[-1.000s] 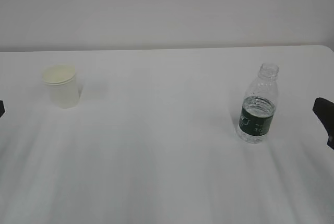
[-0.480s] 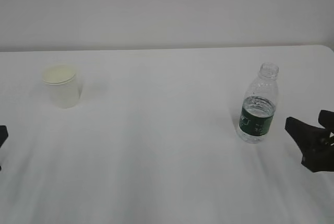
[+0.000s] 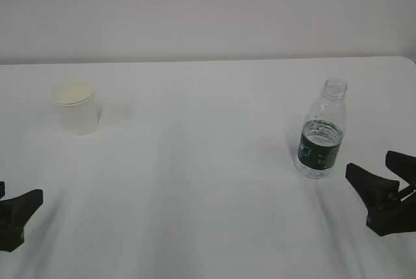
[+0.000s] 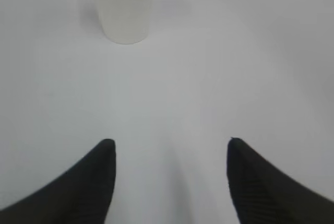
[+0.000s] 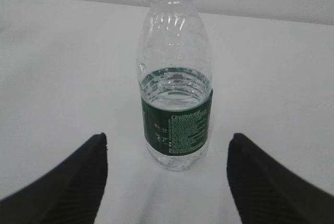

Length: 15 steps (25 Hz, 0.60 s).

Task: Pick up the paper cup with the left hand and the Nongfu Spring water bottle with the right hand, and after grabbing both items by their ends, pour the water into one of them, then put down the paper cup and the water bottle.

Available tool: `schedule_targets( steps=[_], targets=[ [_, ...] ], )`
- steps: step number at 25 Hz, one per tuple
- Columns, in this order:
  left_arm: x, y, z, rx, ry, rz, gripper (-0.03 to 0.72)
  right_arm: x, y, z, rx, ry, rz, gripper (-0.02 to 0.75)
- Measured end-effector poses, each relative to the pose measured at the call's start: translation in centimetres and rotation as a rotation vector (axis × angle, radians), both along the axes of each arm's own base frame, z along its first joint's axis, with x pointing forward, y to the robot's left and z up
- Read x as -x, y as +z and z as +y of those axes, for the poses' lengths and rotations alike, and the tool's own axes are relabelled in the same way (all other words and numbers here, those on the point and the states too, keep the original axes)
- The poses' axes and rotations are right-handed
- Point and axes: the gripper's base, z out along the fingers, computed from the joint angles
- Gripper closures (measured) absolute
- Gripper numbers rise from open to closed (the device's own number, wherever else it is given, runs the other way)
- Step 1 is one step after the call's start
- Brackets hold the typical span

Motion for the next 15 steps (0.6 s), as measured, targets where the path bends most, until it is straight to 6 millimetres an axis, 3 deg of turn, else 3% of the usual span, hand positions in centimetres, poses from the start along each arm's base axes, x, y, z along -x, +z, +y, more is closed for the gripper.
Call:
schedule_targets(
  steps=[3,5,15],
  targets=[
    [-0.5,0.2,-0.1,0.003,-0.003,-0.017,0.075,0.0,-0.4,0.0,0.006,0.001,0.017,0.202],
    [-0.7,0.3,-0.1,0.004,-0.003,-0.027,0.026,0.0,-0.5,0.0,0.009,0.001,0.023,0.202],
    [-2.9,1.2,0.1,0.019,0.057,-0.099,0.006,-0.1,-0.5,0.0,0.008,0.0,0.021,0.183]
  ],
)
